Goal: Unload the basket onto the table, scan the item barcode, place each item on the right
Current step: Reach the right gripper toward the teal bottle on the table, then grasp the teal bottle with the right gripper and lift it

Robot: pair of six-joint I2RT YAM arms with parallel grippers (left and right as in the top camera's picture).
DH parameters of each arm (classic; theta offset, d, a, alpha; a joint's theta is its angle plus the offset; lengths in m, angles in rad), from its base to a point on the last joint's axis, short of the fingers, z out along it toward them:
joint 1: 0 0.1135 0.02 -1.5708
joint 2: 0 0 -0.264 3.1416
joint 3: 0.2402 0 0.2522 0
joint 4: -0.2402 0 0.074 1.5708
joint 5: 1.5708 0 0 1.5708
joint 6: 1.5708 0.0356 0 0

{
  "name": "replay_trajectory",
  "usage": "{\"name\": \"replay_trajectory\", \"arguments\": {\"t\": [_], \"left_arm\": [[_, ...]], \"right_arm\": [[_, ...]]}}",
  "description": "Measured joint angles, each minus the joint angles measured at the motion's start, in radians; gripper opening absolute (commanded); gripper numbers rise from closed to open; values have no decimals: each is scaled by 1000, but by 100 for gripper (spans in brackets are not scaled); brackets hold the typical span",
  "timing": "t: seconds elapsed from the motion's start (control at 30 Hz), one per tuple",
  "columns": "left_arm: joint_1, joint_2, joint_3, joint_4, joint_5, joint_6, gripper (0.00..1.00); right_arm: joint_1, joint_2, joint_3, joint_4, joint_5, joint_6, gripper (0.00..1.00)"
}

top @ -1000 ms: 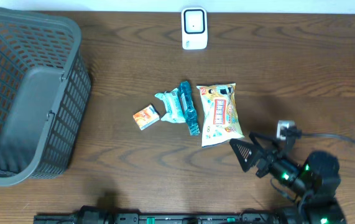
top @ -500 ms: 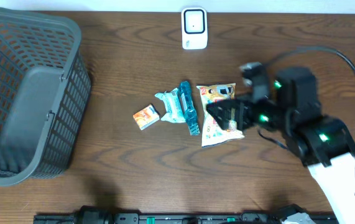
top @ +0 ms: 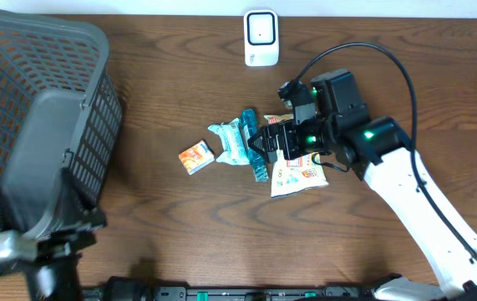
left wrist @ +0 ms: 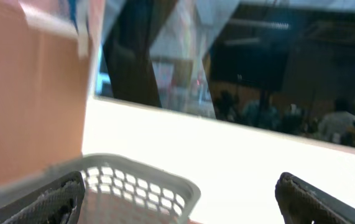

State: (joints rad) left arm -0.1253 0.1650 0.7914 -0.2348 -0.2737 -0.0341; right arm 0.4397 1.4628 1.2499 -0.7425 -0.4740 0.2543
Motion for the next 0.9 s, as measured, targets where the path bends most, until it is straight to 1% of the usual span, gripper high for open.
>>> {"name": "replay_trajectory", "arguments": {"t": [0.13,0.17,0.2,0.27,0.37,0.47,0.6,0.67,0.9], "left_arm": [[0,10,-89,29,65,-44,98],[0,12,-113,37,79,-48,98],[0,14,-143,46,96,-52,98],[0,18,-197,55,116,-58,98],[0,22,-266,53,132,-66,98],[0,25,-314,53,142,-68,98],[0,25,-353,52,145,-70,98],[0,25,-367,50,145,-71,98],[0,25,-426,31,145,-71,98]], "right_arm": [[24,56,0,-2,27,14,100],[45,81,0,-2,51,31,96],[65,104,0,-3,77,46,96],[117,163,0,-2,137,83,94],[207,252,0,-14,259,146,94],[277,307,0,-70,397,229,96],[294,323,0,-92,529,320,96],[291,323,0,-68,566,346,99],[286,326,0,68,616,359,99]]}}
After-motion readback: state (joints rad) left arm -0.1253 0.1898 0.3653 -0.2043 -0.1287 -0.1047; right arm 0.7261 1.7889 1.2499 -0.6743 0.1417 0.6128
